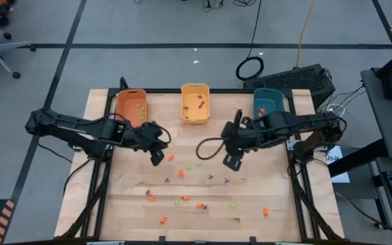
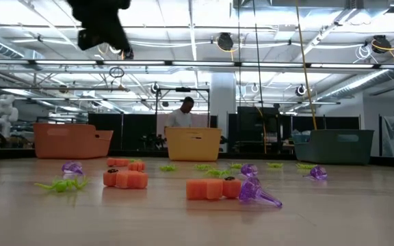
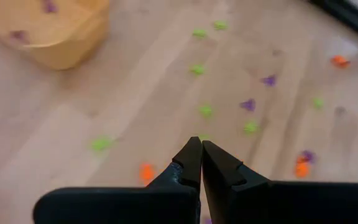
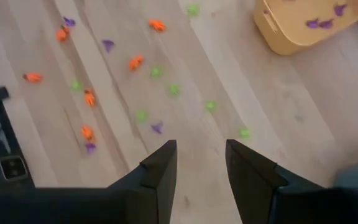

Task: Sort Halloween decoration
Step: Put the green spider toy into the orange bin

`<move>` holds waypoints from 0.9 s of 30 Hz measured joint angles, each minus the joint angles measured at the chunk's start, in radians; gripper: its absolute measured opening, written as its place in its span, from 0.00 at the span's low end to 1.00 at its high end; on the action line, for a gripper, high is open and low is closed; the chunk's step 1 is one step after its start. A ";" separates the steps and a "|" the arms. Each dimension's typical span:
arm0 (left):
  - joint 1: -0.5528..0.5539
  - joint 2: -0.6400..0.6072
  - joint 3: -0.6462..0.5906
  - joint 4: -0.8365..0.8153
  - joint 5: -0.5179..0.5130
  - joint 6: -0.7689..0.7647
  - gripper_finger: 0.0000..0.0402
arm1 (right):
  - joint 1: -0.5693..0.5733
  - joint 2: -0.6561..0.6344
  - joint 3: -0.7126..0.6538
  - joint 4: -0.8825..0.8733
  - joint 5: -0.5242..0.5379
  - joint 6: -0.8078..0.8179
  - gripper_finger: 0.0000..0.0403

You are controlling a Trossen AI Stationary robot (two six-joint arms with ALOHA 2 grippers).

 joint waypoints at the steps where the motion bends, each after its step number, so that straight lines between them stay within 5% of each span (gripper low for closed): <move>1: 0.000 0.017 0.000 0.031 0.020 -0.001 0.03 | 0.012 -0.006 0.000 -0.014 0.015 0.003 0.31; 13: -0.065 0.219 0.000 0.281 0.125 -0.115 0.04 | 0.074 -0.130 0.000 -0.072 0.075 -0.072 0.31; 23: -0.068 0.387 0.000 0.287 0.164 -0.179 0.29 | 0.067 -0.267 0.000 -0.041 0.209 -0.204 0.31; 27: -0.054 0.441 0.010 0.288 0.192 -0.053 0.33 | 0.066 -0.284 0.000 -0.039 0.239 -0.225 0.31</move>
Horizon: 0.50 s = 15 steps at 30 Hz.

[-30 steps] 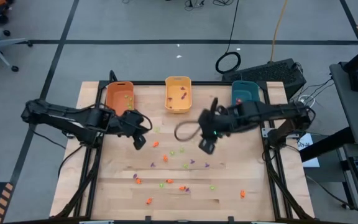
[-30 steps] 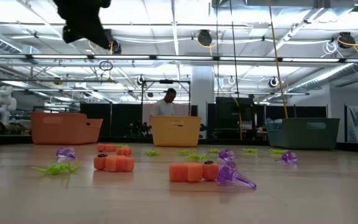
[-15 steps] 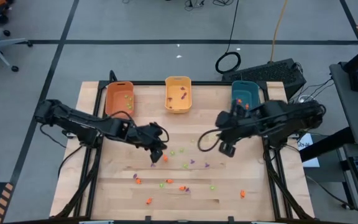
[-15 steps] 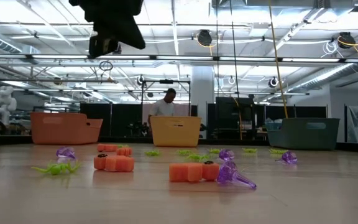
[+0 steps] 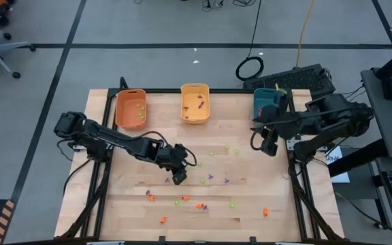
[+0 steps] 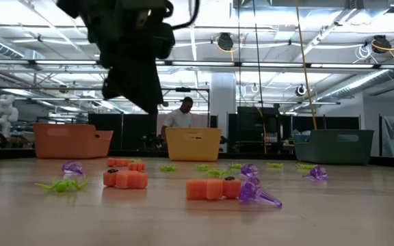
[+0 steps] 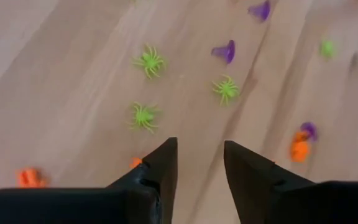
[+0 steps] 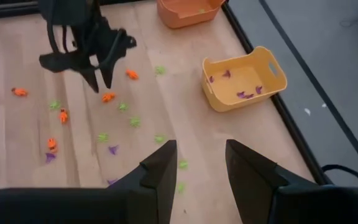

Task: Sort Halloween decoration
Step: Put the green spider toy into the orange bin

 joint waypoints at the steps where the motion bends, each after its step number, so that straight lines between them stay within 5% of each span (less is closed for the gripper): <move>1: 0.002 0.012 0.009 0.001 0.001 0.051 0.33 | 0.000 -0.002 0.000 0.000 0.003 -0.005 0.31; 8: 0.002 0.078 0.048 0.050 -0.085 0.449 0.33 | 0.000 -0.001 0.000 0.000 -0.010 -0.045 0.31; 15: 0.046 0.120 0.045 -0.005 -0.107 0.478 0.33 | 0.000 -0.003 0.000 0.000 -0.010 -0.042 0.31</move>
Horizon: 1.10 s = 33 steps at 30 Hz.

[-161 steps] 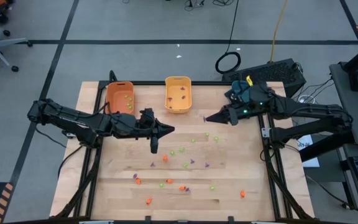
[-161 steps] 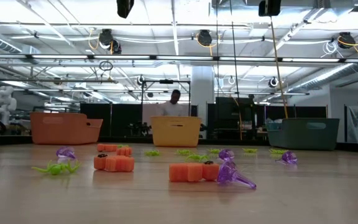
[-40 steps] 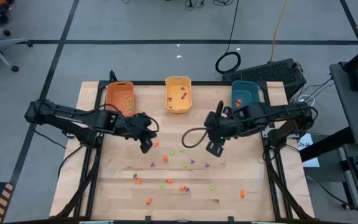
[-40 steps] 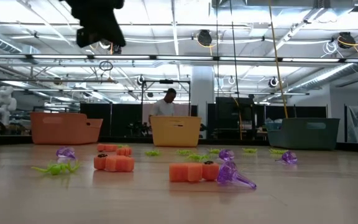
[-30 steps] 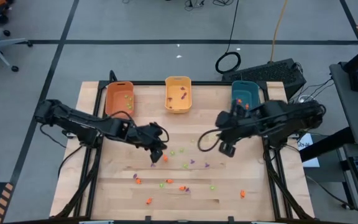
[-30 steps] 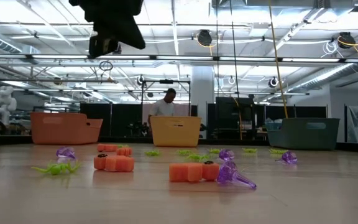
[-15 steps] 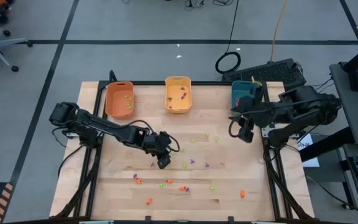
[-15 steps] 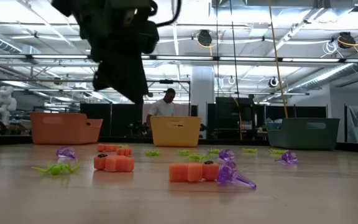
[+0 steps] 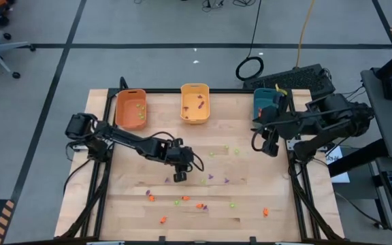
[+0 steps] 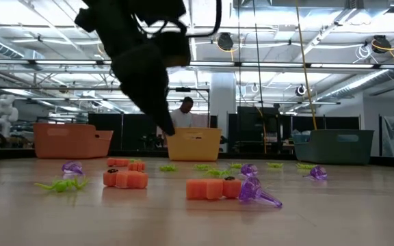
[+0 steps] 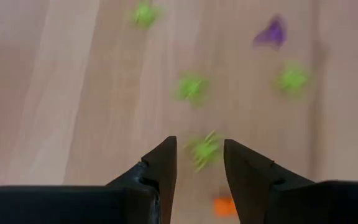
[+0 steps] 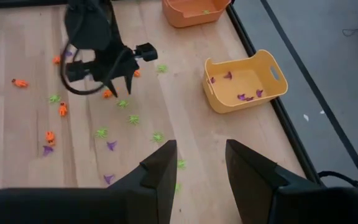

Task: Sort Halloween decoration
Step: Put the green spider toy into the orange bin

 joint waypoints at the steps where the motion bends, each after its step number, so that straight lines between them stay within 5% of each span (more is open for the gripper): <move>1: 0.007 0.002 -0.004 -0.001 0.006 0.009 0.33 | 0.000 0.000 0.000 0.000 0.001 0.006 0.31; 9: 0.058 0.060 -0.005 0.007 0.111 0.105 0.33 | 0.000 0.004 0.000 0.011 0.027 0.031 0.31; 33: 0.064 0.100 -0.005 0.011 0.143 0.157 0.33 | -0.053 0.004 0.000 0.016 0.058 0.016 0.31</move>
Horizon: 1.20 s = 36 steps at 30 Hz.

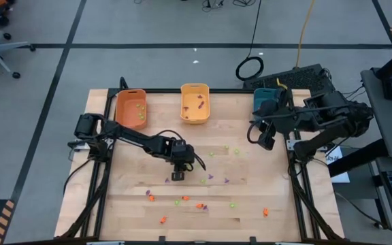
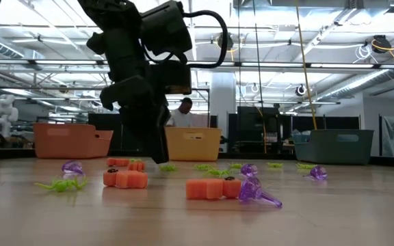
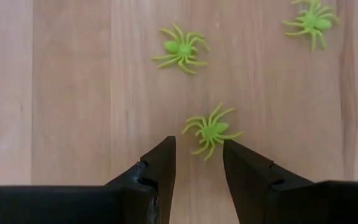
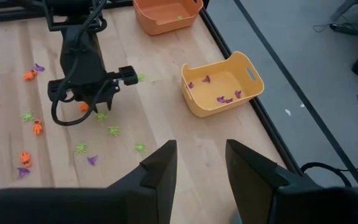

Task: Sort Halloween decoration
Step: Put the green spider toy into the orange bin

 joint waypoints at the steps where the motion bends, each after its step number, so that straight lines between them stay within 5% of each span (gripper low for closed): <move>1: 0.000 0.004 0.000 0.001 0.000 0.000 0.33 | -0.002 0.000 0.000 0.000 0.000 0.000 0.31; 18: -0.008 0.022 0.000 -0.001 -0.011 0.000 0.32 | -0.005 0.000 0.000 0.007 -0.004 0.000 0.31; 28: -0.015 0.022 -0.004 -0.003 -0.002 0.043 0.08 | -0.005 0.000 0.000 0.019 -0.002 -0.001 0.31; 36: -0.018 0.020 -0.025 0.007 0.003 0.043 0.00 | -0.005 0.000 0.000 0.022 -0.001 -0.001 0.31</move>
